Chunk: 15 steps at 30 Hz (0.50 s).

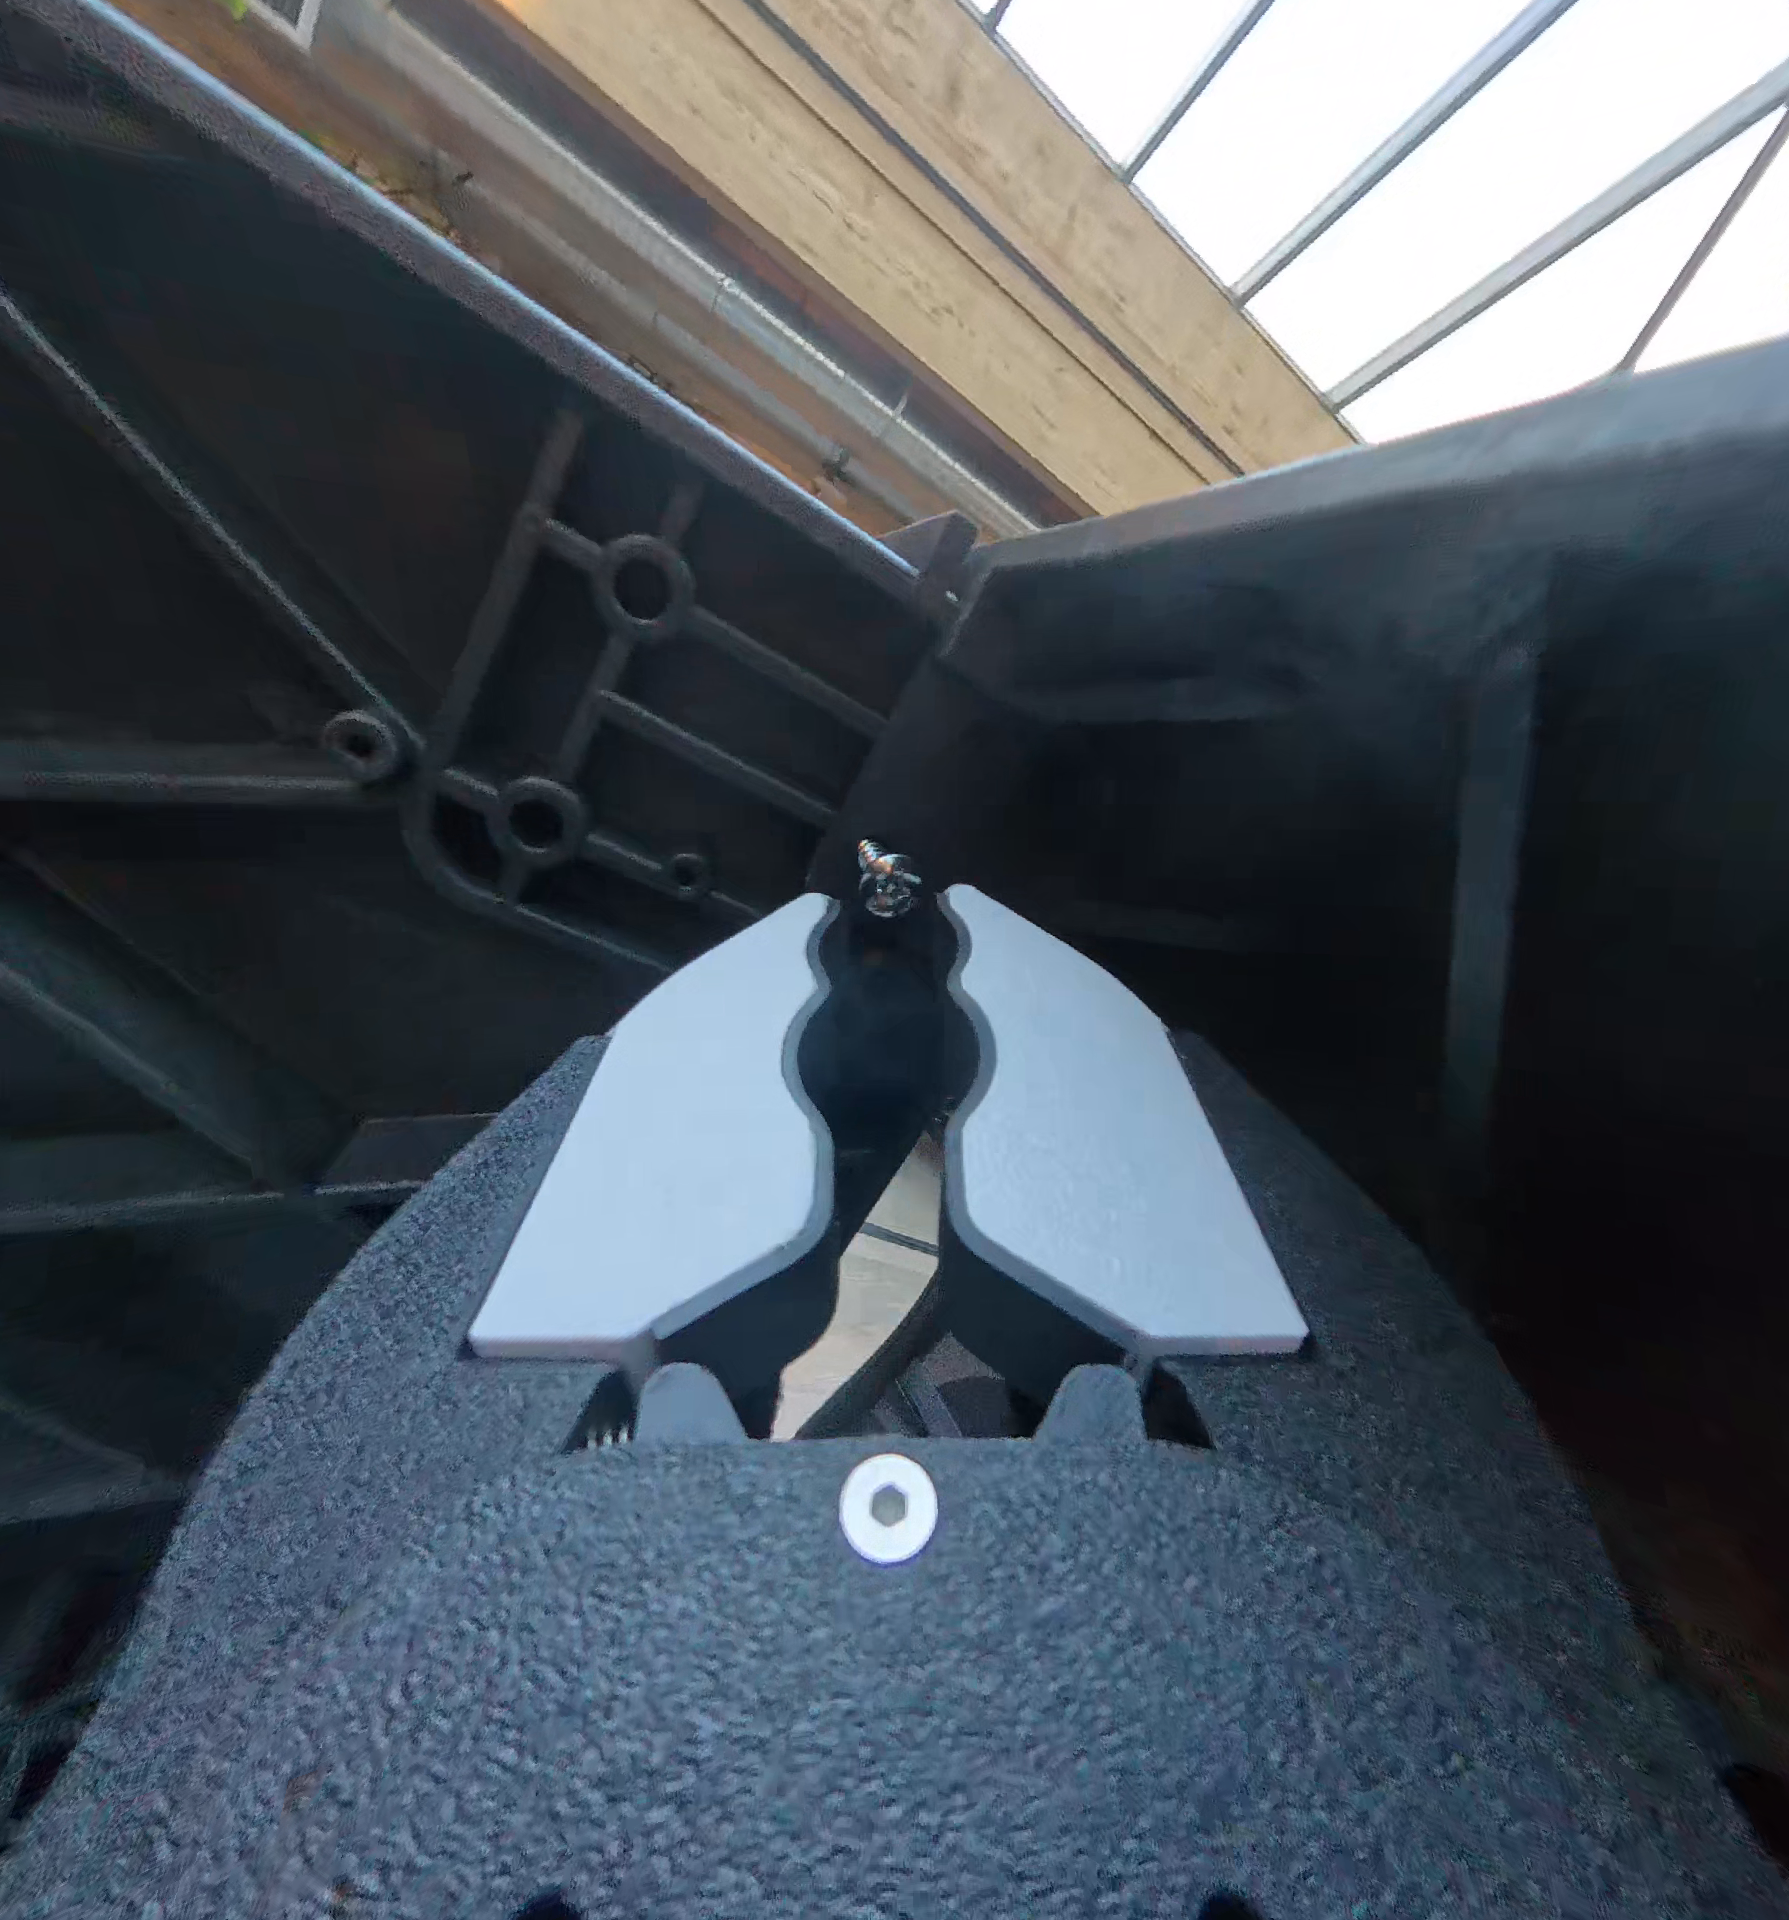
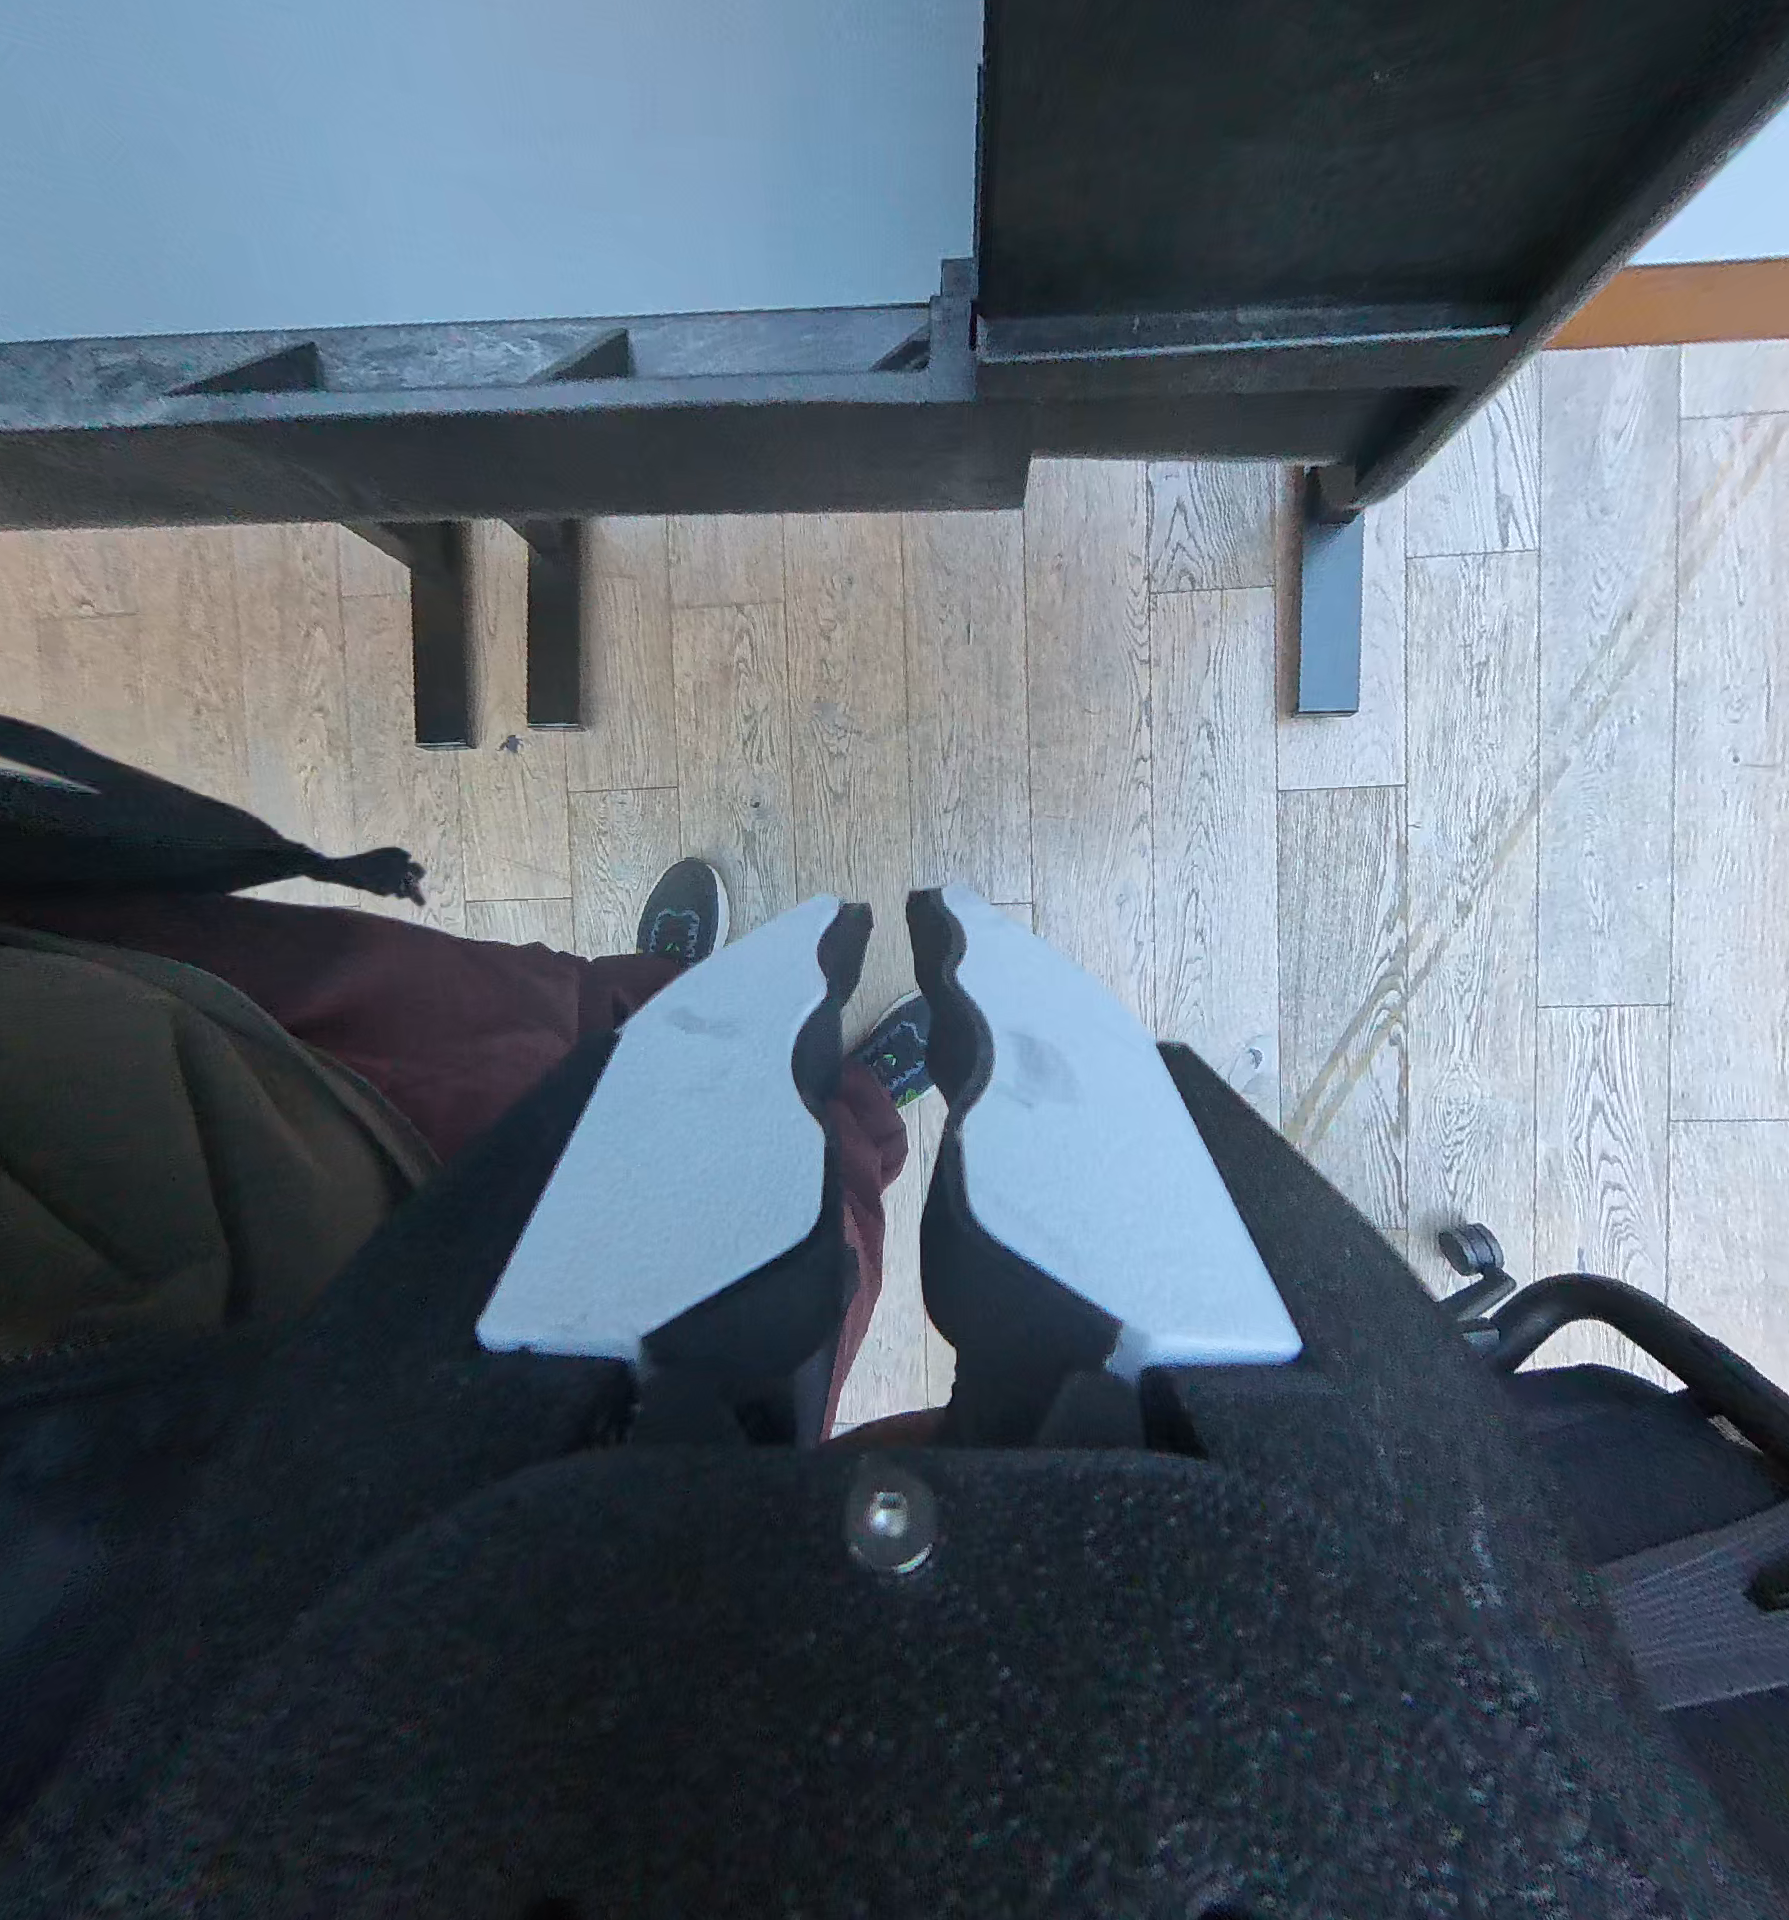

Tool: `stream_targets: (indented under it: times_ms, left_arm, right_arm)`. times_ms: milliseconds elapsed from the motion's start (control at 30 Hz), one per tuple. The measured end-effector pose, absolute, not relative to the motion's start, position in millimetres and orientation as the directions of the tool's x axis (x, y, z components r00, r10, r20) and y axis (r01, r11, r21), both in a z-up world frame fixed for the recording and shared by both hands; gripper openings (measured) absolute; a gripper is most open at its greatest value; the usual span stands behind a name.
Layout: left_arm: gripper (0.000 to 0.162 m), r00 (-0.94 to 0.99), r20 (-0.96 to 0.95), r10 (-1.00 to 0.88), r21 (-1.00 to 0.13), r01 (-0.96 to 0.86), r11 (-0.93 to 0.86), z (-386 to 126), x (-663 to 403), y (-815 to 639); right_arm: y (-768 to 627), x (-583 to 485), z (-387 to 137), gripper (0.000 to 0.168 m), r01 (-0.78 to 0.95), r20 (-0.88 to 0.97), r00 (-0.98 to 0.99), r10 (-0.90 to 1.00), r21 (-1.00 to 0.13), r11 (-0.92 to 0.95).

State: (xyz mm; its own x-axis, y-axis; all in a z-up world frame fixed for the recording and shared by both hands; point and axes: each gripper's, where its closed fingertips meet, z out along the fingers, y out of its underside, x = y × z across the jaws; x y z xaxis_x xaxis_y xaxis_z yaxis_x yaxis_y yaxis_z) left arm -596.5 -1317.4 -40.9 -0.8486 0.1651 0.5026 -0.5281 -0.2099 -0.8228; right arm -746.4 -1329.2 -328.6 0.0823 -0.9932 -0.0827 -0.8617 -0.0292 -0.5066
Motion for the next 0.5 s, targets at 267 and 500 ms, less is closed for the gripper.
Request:
stream_targets:
  times_ms: [267, 500]
  left_arm:
    - [0.018, -0.752, 0.639, 0.163, -0.735, -0.659, -0.159, -39.3, -594.3, -1322.7]
    - [0.012, -0.722, 0.654, 0.225, -0.710, -0.689, -0.146, -36.6, -595.4, -1325.1]
  right_arm:
    - [-1329.7, -748.1, -331.9, 0.014, -0.870, -0.086, 0.095, -0.992, -0.492, -0.041]
    - [-1330.4, -747.1, -334.6, 0.015, -0.873, -0.091, 0.105, -0.990, -0.485, -0.048]
